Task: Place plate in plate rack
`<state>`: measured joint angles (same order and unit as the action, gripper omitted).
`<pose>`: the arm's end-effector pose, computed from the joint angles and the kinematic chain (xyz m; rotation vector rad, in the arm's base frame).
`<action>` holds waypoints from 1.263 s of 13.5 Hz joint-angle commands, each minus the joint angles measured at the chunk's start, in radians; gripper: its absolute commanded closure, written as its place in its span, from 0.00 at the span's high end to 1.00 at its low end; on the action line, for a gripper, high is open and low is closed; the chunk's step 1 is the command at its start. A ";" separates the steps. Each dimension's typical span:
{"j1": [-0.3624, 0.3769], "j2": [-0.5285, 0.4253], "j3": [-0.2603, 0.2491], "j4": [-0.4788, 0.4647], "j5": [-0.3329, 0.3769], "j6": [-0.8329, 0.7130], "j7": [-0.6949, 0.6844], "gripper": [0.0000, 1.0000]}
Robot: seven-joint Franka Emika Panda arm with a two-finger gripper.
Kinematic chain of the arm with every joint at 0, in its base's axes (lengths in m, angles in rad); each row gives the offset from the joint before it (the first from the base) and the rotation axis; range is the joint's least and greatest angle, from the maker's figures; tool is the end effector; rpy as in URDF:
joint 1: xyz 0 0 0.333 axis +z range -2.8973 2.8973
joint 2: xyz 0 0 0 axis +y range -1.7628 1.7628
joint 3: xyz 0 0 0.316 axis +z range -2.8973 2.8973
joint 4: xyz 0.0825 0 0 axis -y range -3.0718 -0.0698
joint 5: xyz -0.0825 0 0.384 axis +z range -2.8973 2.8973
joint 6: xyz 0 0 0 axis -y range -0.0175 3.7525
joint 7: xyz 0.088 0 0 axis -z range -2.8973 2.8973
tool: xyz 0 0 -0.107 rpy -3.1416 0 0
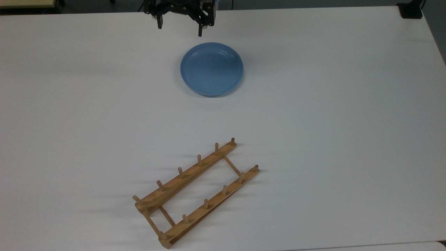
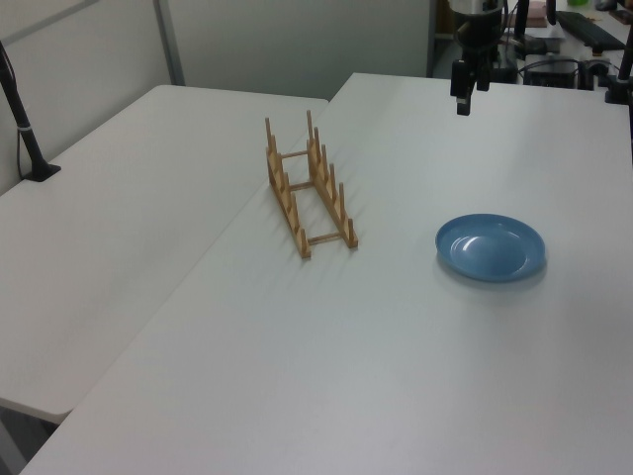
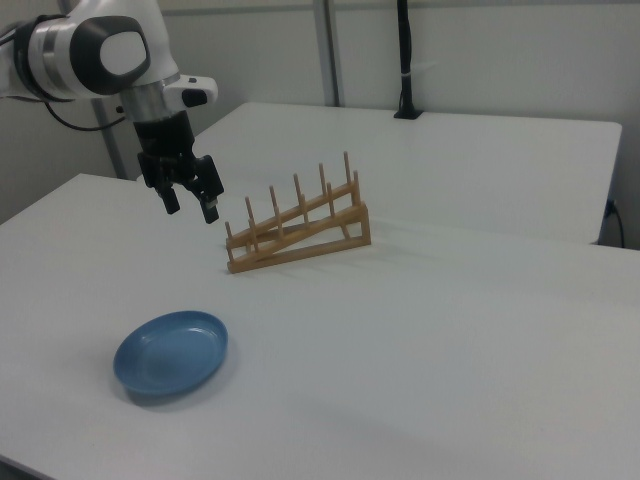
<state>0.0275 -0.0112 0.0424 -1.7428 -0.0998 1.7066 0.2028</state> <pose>0.5559 0.0296 0.5612 3.0346 -0.1795 -0.0172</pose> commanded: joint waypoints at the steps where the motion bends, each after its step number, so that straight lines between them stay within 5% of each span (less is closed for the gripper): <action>1: -0.001 0.009 -0.006 -0.021 0.014 -0.002 -0.162 1.00; 9: -0.020 0.143 -0.004 -0.108 0.009 0.065 -0.675 1.00; 12: -0.015 0.160 -0.001 -0.240 -0.020 0.233 -0.691 0.88; 17: -0.012 0.246 0.001 -0.244 -0.067 0.274 -0.691 0.56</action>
<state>0.0064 0.2207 0.0452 -1.9764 -0.1496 1.9465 -0.4661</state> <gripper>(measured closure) 0.238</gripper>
